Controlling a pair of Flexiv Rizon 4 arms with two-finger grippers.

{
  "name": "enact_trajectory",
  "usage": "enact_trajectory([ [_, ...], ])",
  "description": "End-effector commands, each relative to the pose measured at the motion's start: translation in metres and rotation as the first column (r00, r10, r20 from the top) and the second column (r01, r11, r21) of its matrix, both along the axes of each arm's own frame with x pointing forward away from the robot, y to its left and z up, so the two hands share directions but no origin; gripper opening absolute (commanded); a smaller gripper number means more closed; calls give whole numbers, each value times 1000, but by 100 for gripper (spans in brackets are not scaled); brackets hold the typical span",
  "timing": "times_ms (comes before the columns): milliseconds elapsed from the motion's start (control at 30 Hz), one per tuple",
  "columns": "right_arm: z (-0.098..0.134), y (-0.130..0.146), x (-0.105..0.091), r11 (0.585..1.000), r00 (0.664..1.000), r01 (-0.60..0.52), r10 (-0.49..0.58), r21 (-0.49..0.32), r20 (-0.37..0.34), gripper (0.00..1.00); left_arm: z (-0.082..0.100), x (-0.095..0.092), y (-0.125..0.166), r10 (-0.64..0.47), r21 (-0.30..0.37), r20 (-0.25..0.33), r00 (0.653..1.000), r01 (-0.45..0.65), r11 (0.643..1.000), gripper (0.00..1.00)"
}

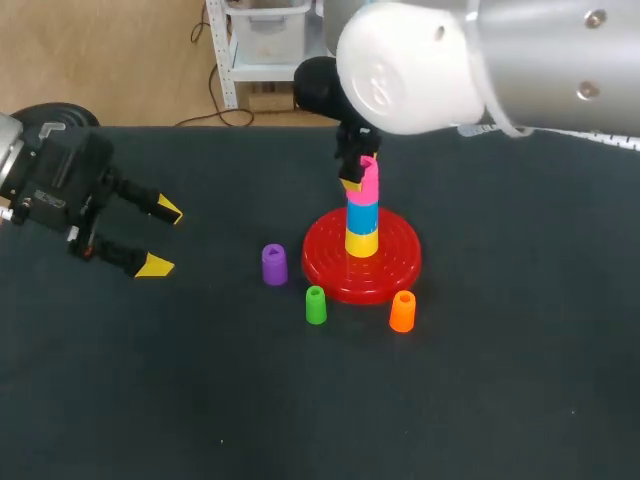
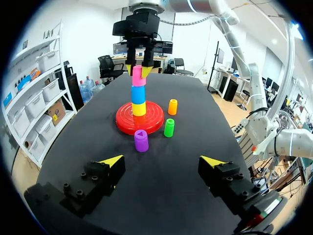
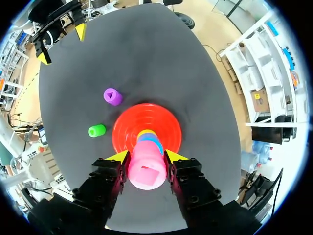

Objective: Pick up and stack the cylinders on the red base in this order: pink,purple,orange,green

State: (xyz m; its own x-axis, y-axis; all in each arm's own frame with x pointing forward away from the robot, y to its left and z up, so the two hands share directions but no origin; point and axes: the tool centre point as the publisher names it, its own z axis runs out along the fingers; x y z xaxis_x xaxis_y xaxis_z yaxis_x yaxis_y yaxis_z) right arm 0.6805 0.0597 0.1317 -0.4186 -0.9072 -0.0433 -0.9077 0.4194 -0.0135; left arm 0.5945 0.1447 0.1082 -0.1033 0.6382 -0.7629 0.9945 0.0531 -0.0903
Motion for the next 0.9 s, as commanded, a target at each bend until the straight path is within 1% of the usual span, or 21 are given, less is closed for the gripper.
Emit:
enact_trajectory([
  [33, -2, -1, 4, 1000, 1000, 4, -4, 3, -13, 0, -1, 0, 1, -1, -3, 3, 1000, 1, 1000, 100],
  [267, -6, -6, 7, 1000, 1000, 20, -19, 8, -6, 0, -1, 0, 1, -1, -3, 3, 1000, 1, 1000, 100],
  [467, -6, -6, 8, 1000, 1000, 20, -20, 22, -14, 0, -1, 0, 1, -1, -3, 3, 1000, 1, 1000, 100],
  [567, -6, -5, 5, 1000, 1000, 11, -11, 28, -23, 0, -1, 0, 1, -1, -3, 3, 1000, 1, 1000, 100],
  [900, -9, -3, 0, 1000, 1000, 0, 0, 7, -8, 0, -1, 0, 1, -1, -3, 3, 1000, 1, 1000, 100],
])
